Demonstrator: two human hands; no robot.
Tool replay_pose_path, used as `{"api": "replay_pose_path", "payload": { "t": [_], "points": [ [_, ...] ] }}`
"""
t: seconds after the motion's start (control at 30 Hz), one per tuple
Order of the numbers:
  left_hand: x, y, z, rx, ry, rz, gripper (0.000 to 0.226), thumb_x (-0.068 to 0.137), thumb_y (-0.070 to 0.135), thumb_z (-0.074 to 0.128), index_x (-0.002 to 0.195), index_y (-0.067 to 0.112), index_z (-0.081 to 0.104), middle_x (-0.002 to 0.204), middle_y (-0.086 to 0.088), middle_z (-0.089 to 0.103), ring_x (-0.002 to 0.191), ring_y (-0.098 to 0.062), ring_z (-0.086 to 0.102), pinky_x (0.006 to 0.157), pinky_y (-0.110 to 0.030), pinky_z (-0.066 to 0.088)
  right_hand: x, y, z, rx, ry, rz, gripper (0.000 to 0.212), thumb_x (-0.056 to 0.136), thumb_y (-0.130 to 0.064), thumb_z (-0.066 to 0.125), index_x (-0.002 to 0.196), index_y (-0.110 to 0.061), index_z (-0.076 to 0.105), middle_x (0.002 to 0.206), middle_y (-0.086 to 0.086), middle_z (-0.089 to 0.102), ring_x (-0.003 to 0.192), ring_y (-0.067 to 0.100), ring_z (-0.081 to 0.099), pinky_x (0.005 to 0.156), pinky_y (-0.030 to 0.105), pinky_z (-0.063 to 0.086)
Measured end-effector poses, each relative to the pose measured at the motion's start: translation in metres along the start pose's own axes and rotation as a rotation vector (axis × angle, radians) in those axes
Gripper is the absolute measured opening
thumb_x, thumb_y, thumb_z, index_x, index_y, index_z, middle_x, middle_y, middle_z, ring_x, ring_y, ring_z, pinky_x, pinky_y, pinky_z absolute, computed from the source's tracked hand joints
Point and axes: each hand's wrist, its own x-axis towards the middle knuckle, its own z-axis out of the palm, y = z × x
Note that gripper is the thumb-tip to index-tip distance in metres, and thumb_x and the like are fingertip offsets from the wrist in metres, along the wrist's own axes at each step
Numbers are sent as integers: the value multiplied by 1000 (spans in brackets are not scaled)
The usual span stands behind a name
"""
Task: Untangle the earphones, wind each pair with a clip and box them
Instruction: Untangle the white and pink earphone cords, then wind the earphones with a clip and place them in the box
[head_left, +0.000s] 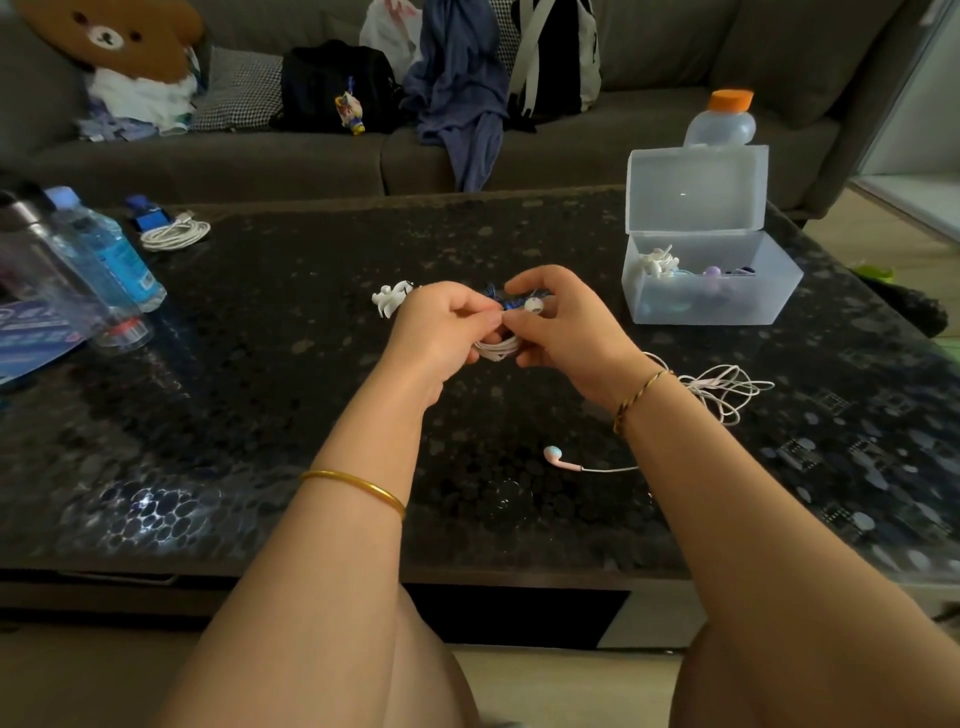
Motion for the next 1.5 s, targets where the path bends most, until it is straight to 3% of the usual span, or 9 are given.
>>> {"api": "replay_pose_path", "payload": {
  "t": [0.3,0.47,0.6,0.73,0.93,1.2,1.3,1.43,1.5],
  "points": [
    [15,-21,-9,-225,1,-115,5,91,8,63,87,10,60,79,-7,67,78,-23,57,55,-22,43,9,1,19,86,21,78,3,88,-4,62,91,-4,63,79,7,66,64,10,65,56,20,56],
    [26,-28,-20,-241,-98,-230,7,96,16,56,91,14,60,95,-7,70,83,-16,66,57,-22,46,17,7,30,-83,62,34,7,87,-6,64,83,-11,63,81,7,68,71,22,70,59,25,57],
    [64,-48,-31,-70,97,-283,17,98,14,48,96,8,63,97,-5,67,79,-17,65,58,-26,51,25,12,31,-118,93,53,8,87,-6,64,84,-13,65,86,10,70,74,25,71,63,29,59],
    [104,-81,-41,279,446,-223,26,93,4,52,117,2,61,118,-17,62,106,-33,61,91,-39,51,28,14,32,-75,78,65,5,87,-5,63,87,-10,66,83,9,70,75,27,71,60,24,58],
    [144,-96,-38,357,406,-196,40,95,18,57,133,16,50,138,-13,41,119,-30,51,98,-34,42,31,18,35,-62,43,60,8,87,-5,63,84,-12,65,81,8,70,72,25,71,62,24,58],
    [150,-92,-45,511,398,-241,42,93,17,61,131,5,46,134,-15,52,123,-31,50,98,-37,43,30,19,30,-63,23,79,8,87,-5,63,84,-12,65,83,9,70,70,22,70,57,19,56],
    [134,-89,-57,611,289,-325,45,92,28,61,129,3,48,129,-16,55,117,-33,54,90,-38,45,28,16,30,-52,16,83,11,88,-4,62,82,-12,64,82,10,69,69,21,68,55,17,55],
    [91,-82,-84,759,-31,-378,26,88,6,55,112,0,64,90,-15,61,78,-27,57,60,-30,43,19,10,33,-24,-1,71,13,88,-1,61,80,-11,64,79,9,67,65,15,65,52,16,54],
    [67,-73,-90,755,-223,-424,20,87,5,59,107,4,64,86,-12,60,74,-21,56,59,-26,43,13,7,34,-16,-12,71,12,87,-1,61,80,-10,64,78,9,67,63,14,64,52,16,54]
  ]
}}
